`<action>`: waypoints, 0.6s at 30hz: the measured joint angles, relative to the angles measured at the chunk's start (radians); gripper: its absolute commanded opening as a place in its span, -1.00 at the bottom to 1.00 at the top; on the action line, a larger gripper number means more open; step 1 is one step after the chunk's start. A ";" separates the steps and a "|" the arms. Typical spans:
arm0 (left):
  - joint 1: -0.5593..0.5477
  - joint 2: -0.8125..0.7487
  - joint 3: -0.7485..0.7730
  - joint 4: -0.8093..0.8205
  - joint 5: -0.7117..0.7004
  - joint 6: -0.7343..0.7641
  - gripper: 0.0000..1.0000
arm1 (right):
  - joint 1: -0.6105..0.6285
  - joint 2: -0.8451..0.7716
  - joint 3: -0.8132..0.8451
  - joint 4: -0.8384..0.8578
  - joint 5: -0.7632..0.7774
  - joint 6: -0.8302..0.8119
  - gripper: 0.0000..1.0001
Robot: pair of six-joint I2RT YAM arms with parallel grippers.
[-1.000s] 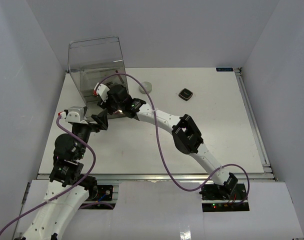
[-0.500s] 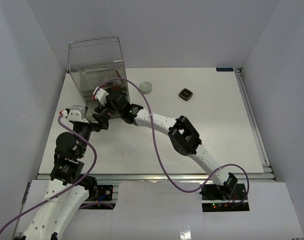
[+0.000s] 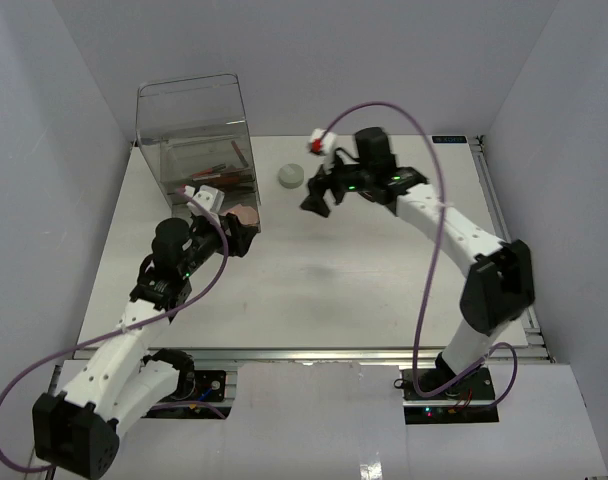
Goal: Organize the makeup
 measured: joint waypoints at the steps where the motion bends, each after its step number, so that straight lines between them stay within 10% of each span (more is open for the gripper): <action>1: 0.000 0.060 0.017 -0.001 0.031 -0.016 0.35 | -0.079 -0.071 -0.051 -0.007 -0.050 0.002 0.80; 10: -0.187 0.668 0.460 -0.121 -0.008 -0.111 0.96 | -0.544 -0.555 -0.496 -0.033 -0.273 0.051 0.80; 18: -0.302 1.217 1.036 -0.275 -0.259 -0.027 0.96 | -0.750 -0.599 -0.611 -0.039 -0.396 0.101 0.80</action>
